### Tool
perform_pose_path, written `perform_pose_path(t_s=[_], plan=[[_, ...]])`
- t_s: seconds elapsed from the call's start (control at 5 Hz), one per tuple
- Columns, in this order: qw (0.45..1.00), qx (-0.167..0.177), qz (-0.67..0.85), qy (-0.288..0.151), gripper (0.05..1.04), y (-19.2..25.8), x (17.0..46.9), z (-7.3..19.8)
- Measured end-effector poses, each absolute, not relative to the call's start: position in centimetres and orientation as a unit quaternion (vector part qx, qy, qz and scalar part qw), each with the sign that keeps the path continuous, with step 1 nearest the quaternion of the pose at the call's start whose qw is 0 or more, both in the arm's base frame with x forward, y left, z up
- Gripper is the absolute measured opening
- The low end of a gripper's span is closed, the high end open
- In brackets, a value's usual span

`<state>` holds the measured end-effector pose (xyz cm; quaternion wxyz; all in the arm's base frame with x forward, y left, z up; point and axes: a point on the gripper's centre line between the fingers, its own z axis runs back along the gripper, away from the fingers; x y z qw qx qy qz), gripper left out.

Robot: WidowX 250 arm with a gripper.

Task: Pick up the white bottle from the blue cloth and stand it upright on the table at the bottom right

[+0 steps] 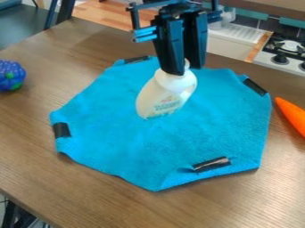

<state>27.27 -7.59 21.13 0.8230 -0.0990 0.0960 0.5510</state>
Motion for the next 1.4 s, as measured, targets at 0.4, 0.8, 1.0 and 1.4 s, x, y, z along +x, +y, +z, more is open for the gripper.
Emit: perform_pose_path(t_s=[0.4, 0.8, 1.0, 1.4], plan=[[0.833, -0.099, 0.525, 0.144, 0.288, -9.6, 23.2, 20.8], [0.837, -0.102, 0.500, 0.194, 0.288, -12.7, 20.8, 21.1], [0.832, -0.100, 0.501, 0.215, 0.288, -14.0, 20.6, 20.7], [0.824, -0.093, 0.503, 0.243, 0.288, -17.2, 21.1, 18.6]])
